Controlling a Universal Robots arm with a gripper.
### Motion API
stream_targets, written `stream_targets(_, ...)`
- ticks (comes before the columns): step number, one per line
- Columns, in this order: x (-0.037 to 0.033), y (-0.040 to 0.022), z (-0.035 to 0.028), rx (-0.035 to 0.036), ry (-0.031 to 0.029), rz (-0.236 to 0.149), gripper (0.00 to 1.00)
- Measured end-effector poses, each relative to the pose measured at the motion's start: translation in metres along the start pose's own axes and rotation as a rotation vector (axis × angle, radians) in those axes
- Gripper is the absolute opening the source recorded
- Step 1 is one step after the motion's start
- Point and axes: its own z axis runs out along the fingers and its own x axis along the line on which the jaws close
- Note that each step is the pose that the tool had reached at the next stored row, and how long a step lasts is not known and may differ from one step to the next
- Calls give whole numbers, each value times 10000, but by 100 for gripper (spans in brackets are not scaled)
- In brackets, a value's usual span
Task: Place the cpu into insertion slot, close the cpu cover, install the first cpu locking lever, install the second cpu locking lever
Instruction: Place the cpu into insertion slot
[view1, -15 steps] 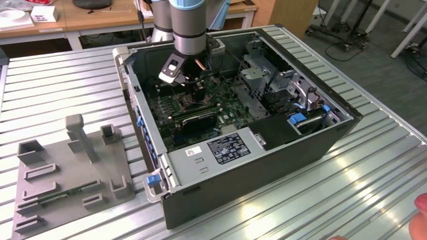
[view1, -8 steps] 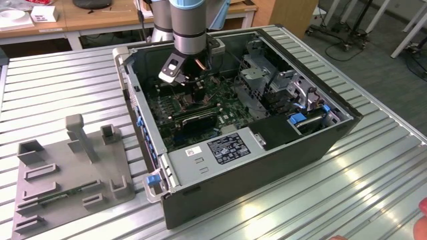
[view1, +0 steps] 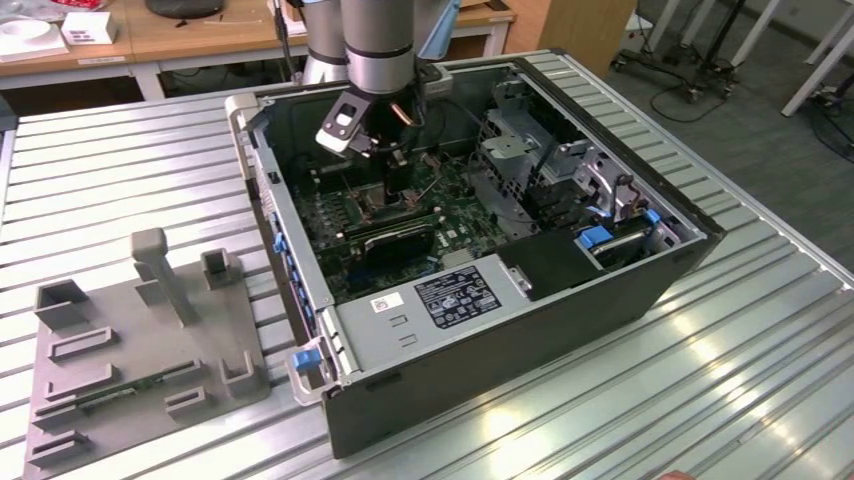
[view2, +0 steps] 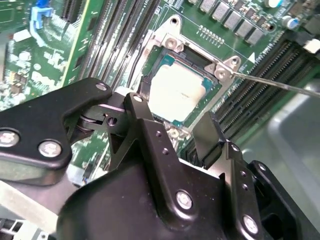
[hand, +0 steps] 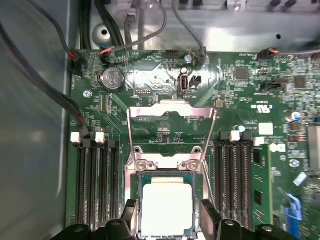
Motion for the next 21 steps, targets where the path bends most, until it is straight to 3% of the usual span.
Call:
stream_targets(2, -1, 3, -38, 1, -1, 0, 62)
stream_targets(13, -1, 3, -40, 0, -1, 0, 60)
stream_targets(15, -1, 3, -40, 0, -2, 0, 47)
stream_targets(19, -1, 3, -40, 0, -2, -1, 36)
stream_targets(20, -1, 3, -40, -1, -3, -1, 24)
stream_targets(21, -1, 3, -40, 0, -3, 0, 24)
